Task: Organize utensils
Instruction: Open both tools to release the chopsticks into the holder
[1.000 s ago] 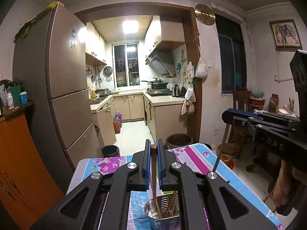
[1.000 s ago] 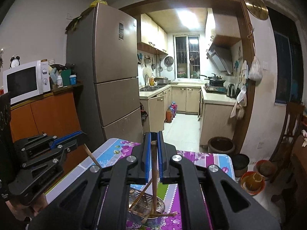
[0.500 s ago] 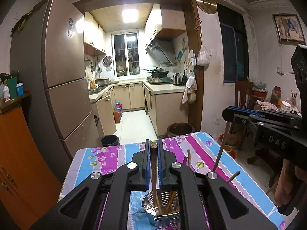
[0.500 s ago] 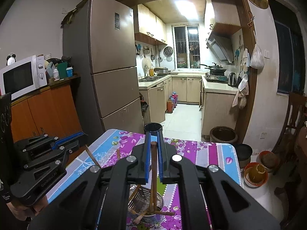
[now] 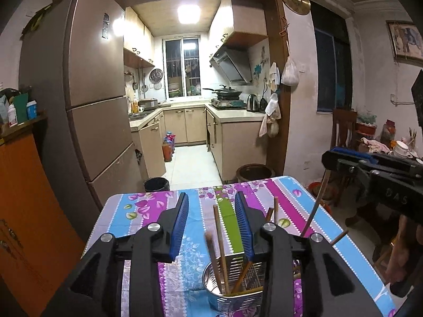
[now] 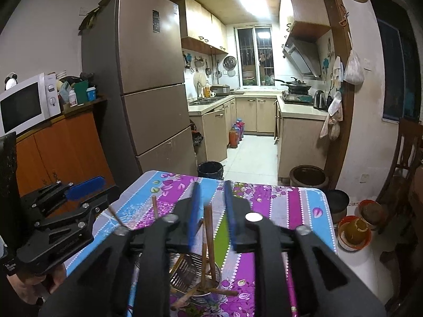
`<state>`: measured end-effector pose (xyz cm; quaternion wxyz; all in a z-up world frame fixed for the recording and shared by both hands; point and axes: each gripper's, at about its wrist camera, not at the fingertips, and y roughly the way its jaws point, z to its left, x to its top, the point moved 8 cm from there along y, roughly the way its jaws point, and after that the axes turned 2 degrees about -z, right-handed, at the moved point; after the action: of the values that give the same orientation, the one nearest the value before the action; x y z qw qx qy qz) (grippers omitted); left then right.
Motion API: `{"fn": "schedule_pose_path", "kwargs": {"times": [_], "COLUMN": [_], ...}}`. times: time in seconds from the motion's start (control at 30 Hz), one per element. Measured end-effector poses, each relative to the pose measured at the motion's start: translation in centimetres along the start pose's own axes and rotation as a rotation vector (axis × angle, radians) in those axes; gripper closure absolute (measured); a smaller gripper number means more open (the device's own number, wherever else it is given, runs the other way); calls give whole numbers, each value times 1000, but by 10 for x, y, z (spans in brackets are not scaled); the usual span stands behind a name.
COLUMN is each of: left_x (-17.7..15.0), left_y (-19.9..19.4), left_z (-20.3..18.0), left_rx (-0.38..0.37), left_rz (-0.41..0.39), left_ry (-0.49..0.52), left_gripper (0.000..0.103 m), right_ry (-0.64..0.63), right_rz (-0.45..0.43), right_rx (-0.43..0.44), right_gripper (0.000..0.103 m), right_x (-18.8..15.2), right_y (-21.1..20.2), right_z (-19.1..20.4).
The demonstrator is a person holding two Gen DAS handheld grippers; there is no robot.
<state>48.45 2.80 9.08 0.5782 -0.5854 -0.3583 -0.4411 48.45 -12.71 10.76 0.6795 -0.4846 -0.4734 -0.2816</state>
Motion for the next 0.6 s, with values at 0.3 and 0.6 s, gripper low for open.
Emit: {"fn": "schedule_pose_path", "kwargs": {"times": [0.3,0.6], "left_x": [-21,-18], "left_y": [6,-4], "left_z": [6,9], "left_rx": [17,32], "left_rz": [4,-21], "left_ry": [-17,-23], "left_gripper": [50,47], "right_ry": [-32,-40], "right_rz": [-54,-55], "right_rx": [-41,-51], "right_gripper": [26,21], "right_x": [-13,-18], "right_y": [-8,-7], "right_z": [-3,-1]}}
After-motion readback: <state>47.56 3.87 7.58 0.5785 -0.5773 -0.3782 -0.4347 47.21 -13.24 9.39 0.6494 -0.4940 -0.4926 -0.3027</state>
